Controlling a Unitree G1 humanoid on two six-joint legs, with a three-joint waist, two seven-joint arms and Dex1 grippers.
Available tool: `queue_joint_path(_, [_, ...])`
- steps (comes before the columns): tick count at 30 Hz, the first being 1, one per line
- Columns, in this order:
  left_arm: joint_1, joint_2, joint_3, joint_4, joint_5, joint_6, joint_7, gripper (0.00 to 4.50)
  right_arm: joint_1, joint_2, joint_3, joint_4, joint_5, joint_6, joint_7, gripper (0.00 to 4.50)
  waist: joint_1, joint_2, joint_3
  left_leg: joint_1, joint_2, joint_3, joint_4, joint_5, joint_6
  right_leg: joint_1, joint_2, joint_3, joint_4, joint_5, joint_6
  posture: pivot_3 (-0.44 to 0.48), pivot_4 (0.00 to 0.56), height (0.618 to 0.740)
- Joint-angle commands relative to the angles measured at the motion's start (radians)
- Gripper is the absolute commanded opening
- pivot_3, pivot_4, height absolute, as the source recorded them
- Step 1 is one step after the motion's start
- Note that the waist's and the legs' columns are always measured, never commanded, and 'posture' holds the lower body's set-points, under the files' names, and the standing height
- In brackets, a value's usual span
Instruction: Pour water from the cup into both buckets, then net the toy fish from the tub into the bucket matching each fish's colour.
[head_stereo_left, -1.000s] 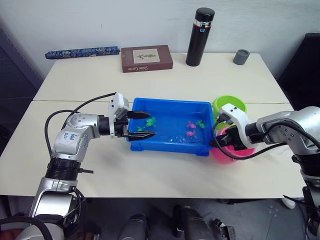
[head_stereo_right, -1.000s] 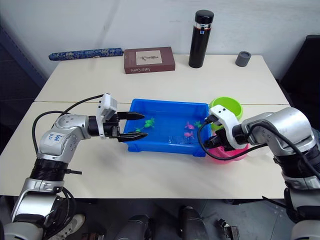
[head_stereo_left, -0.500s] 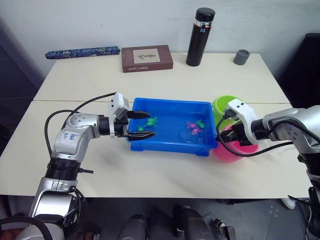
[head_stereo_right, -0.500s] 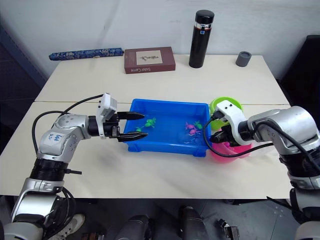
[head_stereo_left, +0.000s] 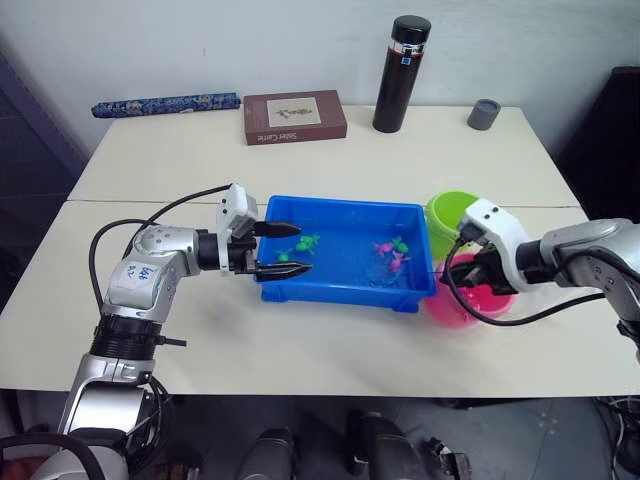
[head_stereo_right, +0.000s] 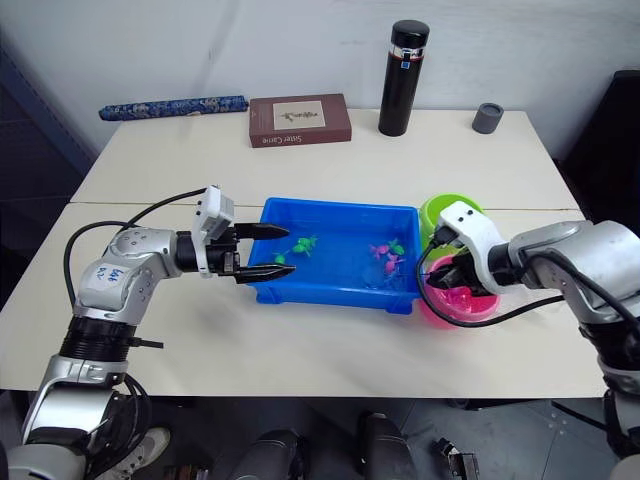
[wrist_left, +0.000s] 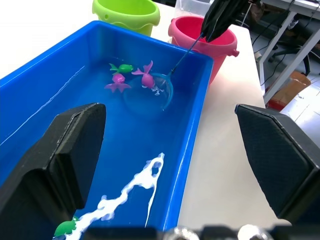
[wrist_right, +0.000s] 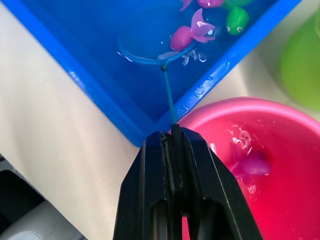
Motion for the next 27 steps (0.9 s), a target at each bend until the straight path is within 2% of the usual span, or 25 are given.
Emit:
queue_joint_path(1, [-0.02, 0.013, 0.017, -0.011, -0.01, -0.011, -0.008, 4.46, 0.013, -0.035, -0.064, -0.043, 0.007, -0.062, 0.037, 0.0, 0.0, 0.0, 0.0, 0.0, 0.0, 0.0, 0.0, 0.0, 0.0, 0.0, 0.0, 0.0, 0.0, 0.0, 0.0, 0.0, 0.15, 0.739])
queue_joint_path(9, [-0.047, 0.037, 0.021, 0.034, 0.001, -0.031, -0.031, 4.46, 0.073, -0.017, -0.146, -0.062, 0.022, -0.154, 0.06, 0.0, 0.0, 0.0, 0.0, 0.0, 0.0, 0.0, 0.0, 0.0, 0.0, 0.0, 0.0, 0.0, 0.0, 0.0, 0.0, 0.0, 0.15, 0.739])
queue_joint_path(19, [-0.113, 0.073, 0.013, 0.127, 0.023, -0.091, -0.082, 4.46, 0.204, -0.022, -0.325, -0.085, 0.065, -0.277, 0.113, 0.0, 0.003, 0.0, 0.0, 0.0, 0.0, -0.001, 0.0, 0.0, 0.0, 0.0, 0.0, -0.001, 0.0, 0.0, 0.0, 0.0, 0.15, 0.739])
queue_joint_path(27, [-0.124, 0.048, -0.002, 0.114, 0.022, -0.1, -0.093, 4.46, 0.455, -0.032, -0.593, -0.136, 0.038, -0.466, 0.175, 0.0, 0.004, 0.0, 0.0, -0.001, 0.0, -0.001, 0.0, 0.0, 0.0, 0.001, 0.0, -0.002, 0.001, 0.0, 0.0, 0.0, 0.15, 0.739])
